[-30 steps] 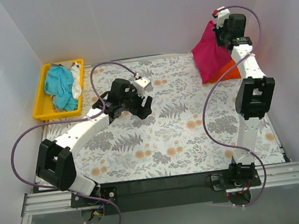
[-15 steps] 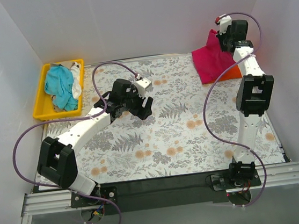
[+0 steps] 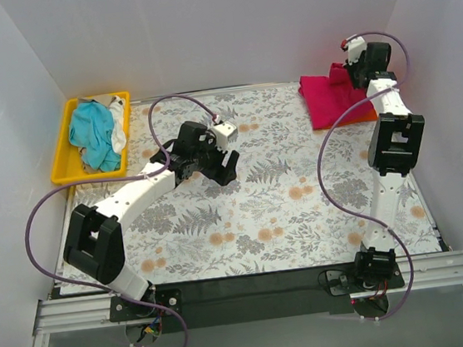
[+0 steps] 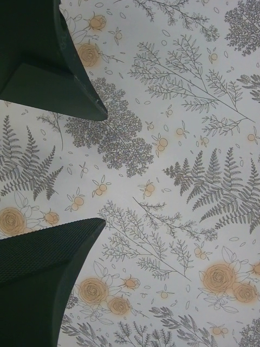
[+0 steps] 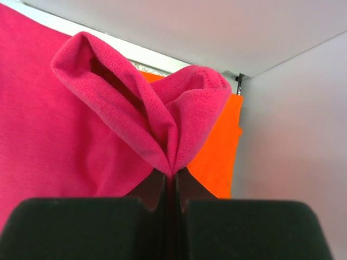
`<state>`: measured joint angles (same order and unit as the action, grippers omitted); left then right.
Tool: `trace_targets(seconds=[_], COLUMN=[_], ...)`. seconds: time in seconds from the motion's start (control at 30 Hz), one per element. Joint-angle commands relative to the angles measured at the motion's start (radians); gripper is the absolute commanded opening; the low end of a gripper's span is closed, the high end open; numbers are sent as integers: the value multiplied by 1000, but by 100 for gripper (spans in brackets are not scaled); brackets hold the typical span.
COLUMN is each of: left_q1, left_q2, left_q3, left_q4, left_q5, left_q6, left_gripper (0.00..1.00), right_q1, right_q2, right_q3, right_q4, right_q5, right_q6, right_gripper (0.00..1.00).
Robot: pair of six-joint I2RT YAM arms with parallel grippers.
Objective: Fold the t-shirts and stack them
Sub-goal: Neatly place the folded tshirt to the corner
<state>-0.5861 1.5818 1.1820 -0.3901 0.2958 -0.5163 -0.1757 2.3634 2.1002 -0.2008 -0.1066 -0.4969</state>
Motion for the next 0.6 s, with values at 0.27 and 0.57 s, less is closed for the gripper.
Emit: trace_targets(seconds=[0.27,0.57], left_q1=[3,3], left_q2=[18,35], left_q3=[45,57], left_q4=[-13,-15], left_q5=[8,11], left_q6=[9,9], left_gripper=[67,68], right_q1=[-54,-70], right_q2=[16,-6], right_q3=[67,69], right_q4=[95,97], right_q5=[7,-27], right_q6=[-25,-19], right_gripper=[1,1])
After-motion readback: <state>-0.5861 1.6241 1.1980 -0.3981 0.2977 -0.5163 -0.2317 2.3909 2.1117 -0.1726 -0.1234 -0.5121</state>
